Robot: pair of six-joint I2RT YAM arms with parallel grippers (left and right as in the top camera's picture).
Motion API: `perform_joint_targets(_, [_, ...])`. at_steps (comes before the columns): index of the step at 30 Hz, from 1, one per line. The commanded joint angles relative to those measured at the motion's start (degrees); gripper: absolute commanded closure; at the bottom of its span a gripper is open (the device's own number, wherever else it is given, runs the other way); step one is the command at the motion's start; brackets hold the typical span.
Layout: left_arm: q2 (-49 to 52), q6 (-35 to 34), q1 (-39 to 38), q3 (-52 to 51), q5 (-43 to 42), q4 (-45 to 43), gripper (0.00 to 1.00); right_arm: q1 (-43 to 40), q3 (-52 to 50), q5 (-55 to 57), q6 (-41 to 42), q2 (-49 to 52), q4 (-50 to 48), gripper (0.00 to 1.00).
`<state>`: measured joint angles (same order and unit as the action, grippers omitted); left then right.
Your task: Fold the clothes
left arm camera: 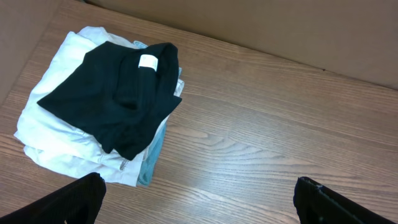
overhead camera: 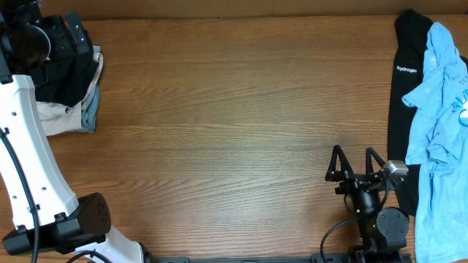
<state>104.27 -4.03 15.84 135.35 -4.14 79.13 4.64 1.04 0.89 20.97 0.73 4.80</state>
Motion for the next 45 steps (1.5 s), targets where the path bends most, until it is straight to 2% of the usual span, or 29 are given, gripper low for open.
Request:
perform_joint_targets(1, [0.3,1.0,-0.2,-0.2,-0.4,0.0,0.00,0.3,-0.6,0.3,-0.3,-0.6,-0.2,0.00])
perform_joint_targets(9, [-0.4,1.1,-2.1,-0.3,-0.1,0.0,0.00,0.3,-0.6,0.3,-0.3,-0.6,-0.2,0.00])
perform_joint_targets(17, [-9.6,2.8,-16.3,-1.2,1.7,-1.0,0.00,0.3,-0.6,0.3,-0.3,-0.6,-0.2,0.00])
perform_joint_targets(20, [-15.2,3.4,-19.7,-7.4,4.3,-2.6,0.00,0.3,-0.6,0.3,-0.3,-0.6,-0.2,0.00])
perform_joint_targets(22, [-19.6,3.1,-20.1,-15.7,4.0,-8.7,0.00,0.3,-0.6,0.3,-0.3,-0.6,-0.2,0.00])
perform_joint_targets(24, [-28.5,2.3,-19.9,-35.0,1.4,-25.0,0.00,0.3,-0.6,0.3,-0.3,-0.6,-0.2,0.00])
perform_joint_targets(28, [-42.6,2.3,-19.9,-64.2,-0.4,-47.5,0.00,0.3,-0.6,0.3,-0.3,-0.6,-0.2,0.00])
perform_joint_targets(32, [-56.9,2.3,-19.7,-86.8,-0.2,-61.3,0.00,0.3,-0.6,0.3,-0.3,-0.6,-0.2,0.00])
perform_joint_targets(40, [-83.1,0.5,-15.3,-121.4,-0.4,-81.2,0.00,0.3,-0.6,0.3,-0.3,-0.6,-0.2,0.00])
perform_joint_targets(45, [-93.1,0.1,-13.8,-131.9,-1.4,-86.1,0.00,0.3,-0.6,0.3,-0.3,-0.6,-0.2,0.00])
